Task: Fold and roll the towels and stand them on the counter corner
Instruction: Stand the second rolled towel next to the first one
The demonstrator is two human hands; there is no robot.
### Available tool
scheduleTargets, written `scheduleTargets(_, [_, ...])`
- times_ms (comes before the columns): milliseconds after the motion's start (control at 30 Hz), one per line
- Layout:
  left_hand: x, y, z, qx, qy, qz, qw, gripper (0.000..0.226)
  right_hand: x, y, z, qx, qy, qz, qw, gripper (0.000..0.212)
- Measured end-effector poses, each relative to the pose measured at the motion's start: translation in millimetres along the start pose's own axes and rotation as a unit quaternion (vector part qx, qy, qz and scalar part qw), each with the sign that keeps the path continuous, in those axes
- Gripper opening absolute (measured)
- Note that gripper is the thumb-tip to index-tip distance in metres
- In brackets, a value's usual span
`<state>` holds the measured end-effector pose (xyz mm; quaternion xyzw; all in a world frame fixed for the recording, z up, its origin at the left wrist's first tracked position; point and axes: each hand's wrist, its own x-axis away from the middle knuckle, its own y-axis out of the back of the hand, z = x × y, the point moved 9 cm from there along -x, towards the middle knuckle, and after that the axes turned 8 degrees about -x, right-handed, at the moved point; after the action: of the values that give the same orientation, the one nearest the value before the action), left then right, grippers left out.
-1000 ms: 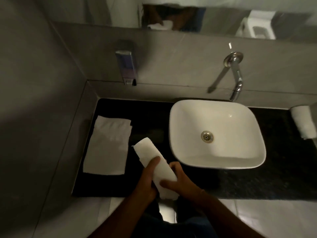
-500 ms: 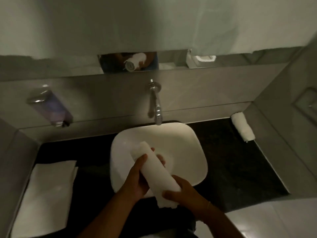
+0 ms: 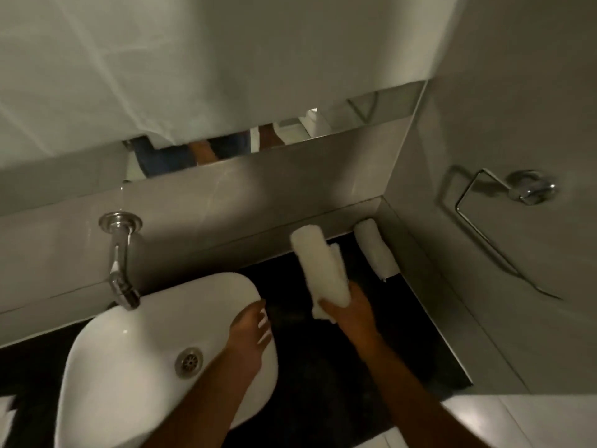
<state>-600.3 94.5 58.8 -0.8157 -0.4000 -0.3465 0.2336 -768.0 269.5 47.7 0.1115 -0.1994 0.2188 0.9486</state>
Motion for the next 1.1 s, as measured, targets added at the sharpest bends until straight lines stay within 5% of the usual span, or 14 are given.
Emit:
scheduleTargets(167, [5.6, 0.8, 24.6, -0.066, -0.032, -0.027, 0.997, 0.028, -95.6, 62.3, -20.8, 0.120, 0.026, -0.105, 0.987, 0.057])
scheduleTargets(300, [13.5, 33.2, 48.6, -0.115, -0.003, -0.097, 0.989, 0.024, -152.7, 72.3, -79.0, 0.283, -0.005, -0.061, 0.957, 0.077])
scheduleTargets(400, [16.6, 53.5, 61.9, -0.113, 0.024, -0.128, 0.985, 0.024, -156.4, 84.0, -86.7, 0.341, 0.041, -0.117, 0.932, 0.080])
scheduleTargets(700, [29.0, 42.7, 79.0, -0.080, 0.050, -0.124, 0.988, 0.025, -151.8, 62.1, -66.1, 0.465, 0.052, -0.123, 0.875, 0.099])
scheduleTargets(833, [30.8, 29.6, 70.7, -0.083, 0.025, -0.103, 0.991, 0.026, -162.1, 56.4, -57.3, 0.434, 0.052, -0.091, 0.895, 0.087])
scheduleTargets(933, [32.4, 28.9, 67.3, -0.073, 0.015, -0.093, 0.993, 0.026, -165.5, 54.3, -47.6, 0.400, 0.133, -0.065, 0.904, 0.081])
scheduleTargets(1100, [33.2, 38.8, 66.3, -0.061, 0.011, -0.098, 0.993, 0.024, -159.5, 58.0, -36.3, 0.535, 0.185, -0.108, 0.817, 0.070])
